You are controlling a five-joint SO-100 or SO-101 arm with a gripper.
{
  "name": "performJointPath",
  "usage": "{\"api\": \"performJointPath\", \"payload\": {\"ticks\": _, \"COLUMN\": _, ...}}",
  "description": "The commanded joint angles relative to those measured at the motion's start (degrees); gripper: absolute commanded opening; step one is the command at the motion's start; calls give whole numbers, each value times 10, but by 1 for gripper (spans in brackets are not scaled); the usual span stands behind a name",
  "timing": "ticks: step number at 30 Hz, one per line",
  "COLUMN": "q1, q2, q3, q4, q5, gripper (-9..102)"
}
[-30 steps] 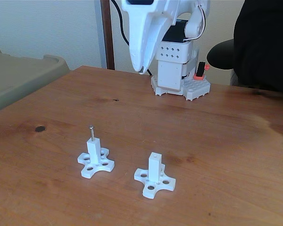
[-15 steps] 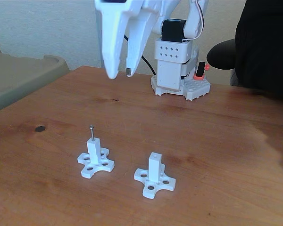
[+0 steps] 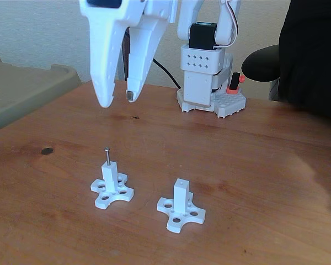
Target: Grab the screw and set it in the hole.
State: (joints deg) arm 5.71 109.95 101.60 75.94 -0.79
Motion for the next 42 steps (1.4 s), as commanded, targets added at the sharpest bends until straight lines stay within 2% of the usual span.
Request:
{"api": "performJointPath", "payload": {"ticks": 1, "q1": 5, "q2": -12, "q3": -72, "q4": -7, "q5": -9, "gripper": 15}}
{"api": "performJointPath", "payload": {"ticks": 23, "q1": 16, "q2": -126, "q3": -120, "q4": 18, "q5": -11, "gripper": 15}}
{"api": "performJointPath", "payload": {"ticks": 42, "q1": 18, "q2": -178, "q3": -132, "q4": -2, "q5": -13, "gripper": 15}}
